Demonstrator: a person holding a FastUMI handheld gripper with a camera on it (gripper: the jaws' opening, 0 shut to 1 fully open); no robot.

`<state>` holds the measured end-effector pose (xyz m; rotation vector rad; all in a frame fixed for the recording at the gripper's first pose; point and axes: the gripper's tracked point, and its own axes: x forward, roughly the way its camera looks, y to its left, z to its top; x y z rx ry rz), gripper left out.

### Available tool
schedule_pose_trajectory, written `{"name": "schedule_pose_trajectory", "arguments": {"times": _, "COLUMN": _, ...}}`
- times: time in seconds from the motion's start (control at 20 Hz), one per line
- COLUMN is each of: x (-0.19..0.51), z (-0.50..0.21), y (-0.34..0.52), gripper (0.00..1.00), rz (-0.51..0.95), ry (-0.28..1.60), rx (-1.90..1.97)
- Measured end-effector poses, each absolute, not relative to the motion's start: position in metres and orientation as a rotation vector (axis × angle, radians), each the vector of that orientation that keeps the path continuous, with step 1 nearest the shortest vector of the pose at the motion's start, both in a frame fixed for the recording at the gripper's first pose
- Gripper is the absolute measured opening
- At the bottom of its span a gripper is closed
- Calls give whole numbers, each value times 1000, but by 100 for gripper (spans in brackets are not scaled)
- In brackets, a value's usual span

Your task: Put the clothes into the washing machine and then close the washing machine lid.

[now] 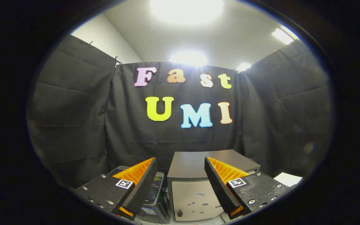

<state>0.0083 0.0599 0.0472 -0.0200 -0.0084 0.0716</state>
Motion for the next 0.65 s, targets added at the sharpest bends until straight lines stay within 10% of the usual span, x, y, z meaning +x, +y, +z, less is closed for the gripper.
{"name": "schedule_pose_trajectory", "arguments": {"times": 0.65, "x": -24, "z": 46, "y": 41, "gripper": 95, "rz": 64, "ry": -11, "rx": 14}}
